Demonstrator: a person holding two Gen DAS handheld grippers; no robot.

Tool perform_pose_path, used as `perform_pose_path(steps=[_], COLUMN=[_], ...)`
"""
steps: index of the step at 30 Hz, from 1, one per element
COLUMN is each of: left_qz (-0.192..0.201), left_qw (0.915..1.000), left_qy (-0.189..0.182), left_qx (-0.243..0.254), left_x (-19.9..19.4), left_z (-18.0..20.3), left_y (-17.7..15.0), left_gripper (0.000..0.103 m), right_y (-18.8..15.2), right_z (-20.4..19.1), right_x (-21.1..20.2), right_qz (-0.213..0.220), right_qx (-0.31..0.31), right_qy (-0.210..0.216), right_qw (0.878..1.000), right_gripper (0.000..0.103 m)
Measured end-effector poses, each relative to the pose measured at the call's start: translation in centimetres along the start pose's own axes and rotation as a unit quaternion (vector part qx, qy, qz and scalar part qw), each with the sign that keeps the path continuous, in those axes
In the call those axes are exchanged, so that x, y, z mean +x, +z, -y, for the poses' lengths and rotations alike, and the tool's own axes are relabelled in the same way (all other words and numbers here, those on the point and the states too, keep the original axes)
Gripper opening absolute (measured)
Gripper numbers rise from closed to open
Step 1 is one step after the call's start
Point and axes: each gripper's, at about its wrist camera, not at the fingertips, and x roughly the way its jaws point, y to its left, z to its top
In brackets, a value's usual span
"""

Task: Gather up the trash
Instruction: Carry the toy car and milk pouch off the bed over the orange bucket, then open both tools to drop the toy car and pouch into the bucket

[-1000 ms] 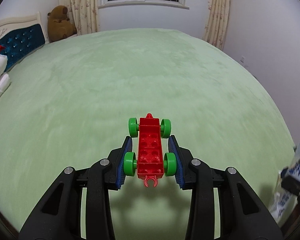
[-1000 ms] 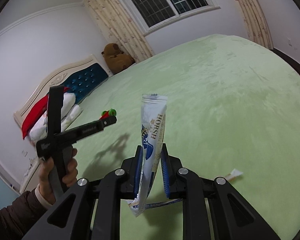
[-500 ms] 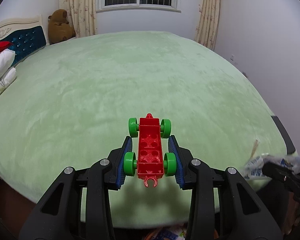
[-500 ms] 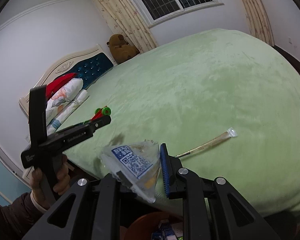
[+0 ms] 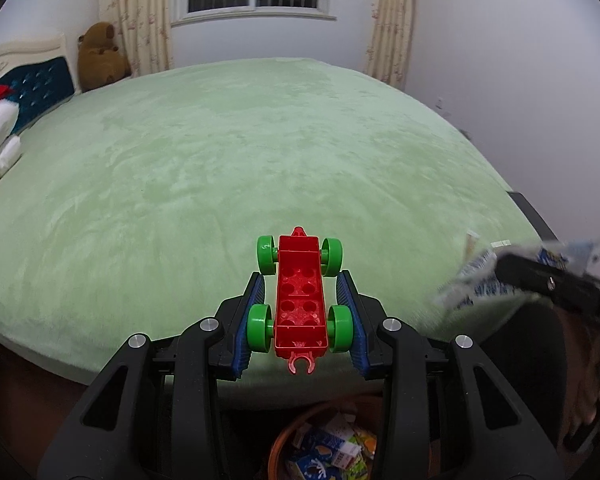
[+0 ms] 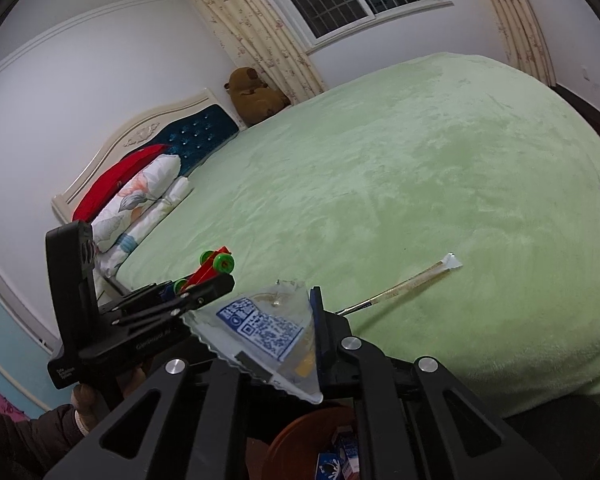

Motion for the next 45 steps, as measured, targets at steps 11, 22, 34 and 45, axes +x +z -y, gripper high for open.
perform_pose_path(steps=[11, 22, 34, 45], left_qz=[-0.048, -0.123, -0.247, -0.281], left_qw=[0.9970, 0.9901, 0.9661, 0.9575], left_qy=[-0.031, -0.053, -0.054, -0.060], left_qx=[0.053, 0.041, 0.052, 0.022], left_x=[-3.4, 0.0, 7.1, 8.9], left_z=[1.2, 0.6, 1.4, 1.4], left_y=[-6.7, -10.1, -13.6, -14.0], left_gripper=[0.037, 0.037, 0.037, 0.079], right_y=[-4.6, -9.5, -12.2, -12.8], right_z=[-0.9, 0.0, 2.3, 3.1], right_x=[-3.4, 0.7, 6.2, 7.9], right_qz=[-0.110, -0.184, -0.247, -0.276], right_qx=[0.006, 0.022, 0.022, 0.006], right_qy=[0.069, 0.064, 0.014, -0.017], right_qw=[0.992, 0.981, 0.969, 0.961], right_gripper=[0.008, 0.008, 0.008, 0.056])
